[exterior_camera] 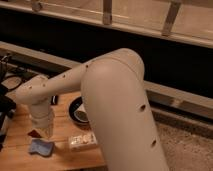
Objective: Place the pepper on the white sponge
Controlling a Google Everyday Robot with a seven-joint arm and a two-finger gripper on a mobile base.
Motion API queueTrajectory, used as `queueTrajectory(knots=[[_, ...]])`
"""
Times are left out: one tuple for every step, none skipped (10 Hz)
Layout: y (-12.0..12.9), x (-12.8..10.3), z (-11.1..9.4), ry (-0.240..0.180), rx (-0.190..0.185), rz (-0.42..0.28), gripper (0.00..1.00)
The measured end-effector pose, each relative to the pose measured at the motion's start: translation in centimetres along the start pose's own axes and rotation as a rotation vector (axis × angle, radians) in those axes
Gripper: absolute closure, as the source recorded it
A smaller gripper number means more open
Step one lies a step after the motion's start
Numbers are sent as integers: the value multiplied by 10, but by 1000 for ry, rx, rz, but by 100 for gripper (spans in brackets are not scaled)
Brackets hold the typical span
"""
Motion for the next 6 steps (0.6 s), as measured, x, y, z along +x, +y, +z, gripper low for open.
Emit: queueTrajectory(knots=[[4, -2, 7, 13, 0, -2, 98], [6, -2, 12, 24, -1, -4, 98], [4, 0, 15, 30, 0, -2, 98], [4, 2, 19, 38, 0, 1, 98], [6, 1, 22, 42, 0, 1, 98], [8, 1, 28, 49, -1, 0, 98]])
